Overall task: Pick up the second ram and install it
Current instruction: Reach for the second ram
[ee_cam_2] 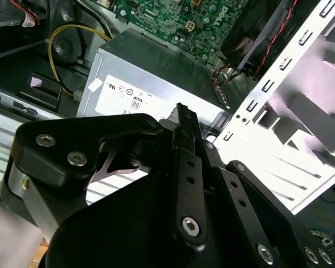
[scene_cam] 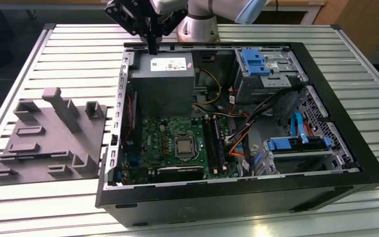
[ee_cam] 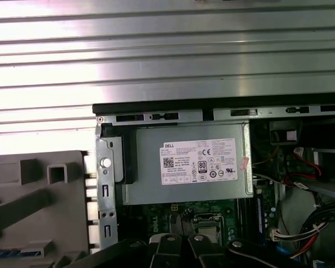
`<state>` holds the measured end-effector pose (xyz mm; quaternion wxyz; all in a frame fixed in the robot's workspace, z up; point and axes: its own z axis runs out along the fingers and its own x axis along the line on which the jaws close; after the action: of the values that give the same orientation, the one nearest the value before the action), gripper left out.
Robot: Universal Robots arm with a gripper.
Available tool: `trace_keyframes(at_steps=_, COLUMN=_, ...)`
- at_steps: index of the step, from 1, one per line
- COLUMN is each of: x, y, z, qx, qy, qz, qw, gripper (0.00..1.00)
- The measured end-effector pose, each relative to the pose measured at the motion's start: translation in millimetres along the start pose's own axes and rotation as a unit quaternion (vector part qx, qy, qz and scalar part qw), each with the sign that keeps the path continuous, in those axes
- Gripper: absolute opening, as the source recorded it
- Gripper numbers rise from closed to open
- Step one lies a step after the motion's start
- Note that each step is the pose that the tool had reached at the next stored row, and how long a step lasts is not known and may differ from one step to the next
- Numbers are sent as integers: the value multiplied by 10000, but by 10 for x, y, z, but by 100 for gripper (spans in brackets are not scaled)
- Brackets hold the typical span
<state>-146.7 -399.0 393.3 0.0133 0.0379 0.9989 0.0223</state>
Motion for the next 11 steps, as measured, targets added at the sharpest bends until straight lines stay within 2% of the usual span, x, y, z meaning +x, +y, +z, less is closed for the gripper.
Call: trace_keyframes(at_steps=11, x=48, y=-4, z=-1, qx=-9, qy=1, qz=0, qw=10000, gripper=11)
